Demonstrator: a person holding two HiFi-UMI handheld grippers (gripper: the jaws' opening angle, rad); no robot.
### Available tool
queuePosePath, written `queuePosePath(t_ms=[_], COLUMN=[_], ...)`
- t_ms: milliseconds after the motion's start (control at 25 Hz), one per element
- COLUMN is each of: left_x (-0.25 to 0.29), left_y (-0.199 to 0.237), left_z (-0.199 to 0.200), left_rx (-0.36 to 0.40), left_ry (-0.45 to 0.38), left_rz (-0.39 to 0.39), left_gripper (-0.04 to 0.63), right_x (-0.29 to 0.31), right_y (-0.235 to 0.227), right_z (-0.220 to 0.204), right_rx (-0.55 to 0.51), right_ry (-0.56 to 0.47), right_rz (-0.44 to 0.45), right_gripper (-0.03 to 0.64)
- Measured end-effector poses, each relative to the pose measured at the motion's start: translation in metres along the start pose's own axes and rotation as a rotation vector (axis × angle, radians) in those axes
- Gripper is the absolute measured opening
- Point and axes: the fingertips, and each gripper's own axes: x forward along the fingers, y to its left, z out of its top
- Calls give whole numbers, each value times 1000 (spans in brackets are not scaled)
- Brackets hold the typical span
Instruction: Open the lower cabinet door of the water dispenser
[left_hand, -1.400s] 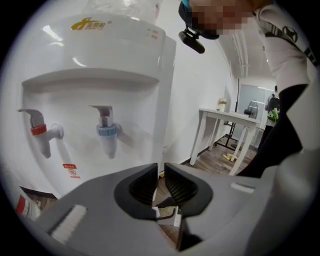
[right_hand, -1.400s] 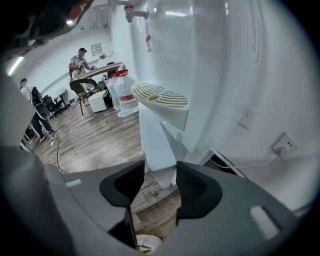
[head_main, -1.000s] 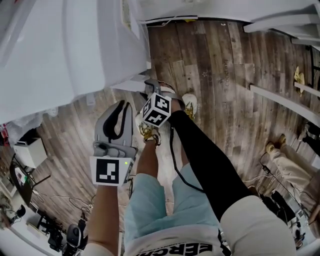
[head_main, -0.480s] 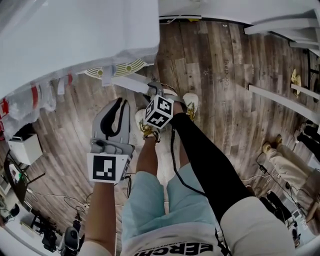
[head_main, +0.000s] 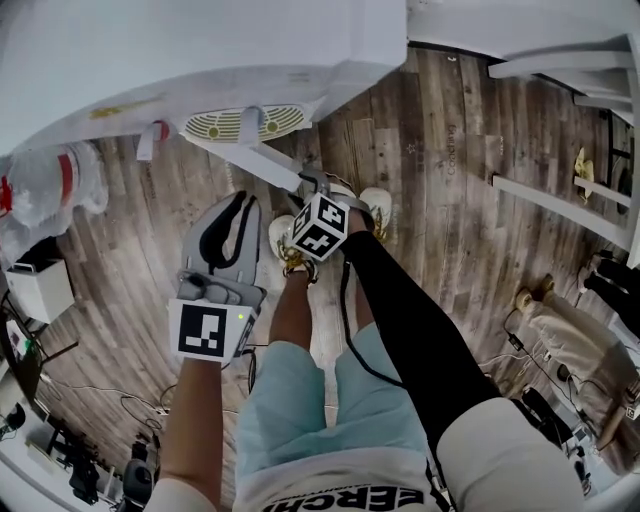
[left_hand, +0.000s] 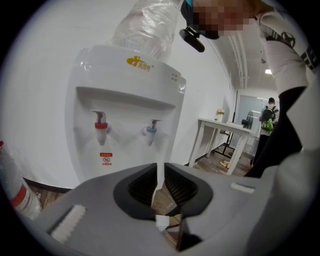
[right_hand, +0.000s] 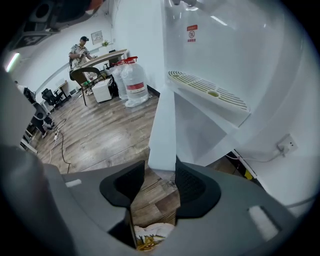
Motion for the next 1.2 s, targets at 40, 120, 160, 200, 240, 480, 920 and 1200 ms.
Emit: queuePosePath(t_ms=[40, 120, 160, 200, 240, 480, 920, 1200], left_x=[-2, -7, -10, -14, -18, -41, -84, -99], left_y=[0, 1, 2, 3, 4, 6, 0, -18], left_z=[-1, 0, 1, 2, 4, 10, 7, 1], left_rx=[-1, -1, -2, -4, -7, -63, -97, -134], left_ry=[-1, -5, -8, -11, -15, -9, -51, -30], left_rz=[1, 9, 16, 24, 33, 99, 278, 329], left_gripper=[57, 57, 57, 57, 57, 57, 57, 57], right_x=[-1, -3, -4, -4, -5, -9, -15, -10], right_y=[3, 7, 10, 14, 17, 26, 38, 32], right_z=[0, 0, 0, 0, -1, 2, -1, -18], right_rx=[8, 20, 24, 29, 35, 77, -14, -52], right_ry=[2, 4, 8, 13, 21, 37, 63, 88], right_rz=[10, 31, 41, 52, 63, 95, 151, 137], right_gripper=[192, 192, 192, 192, 191, 191, 192, 192])
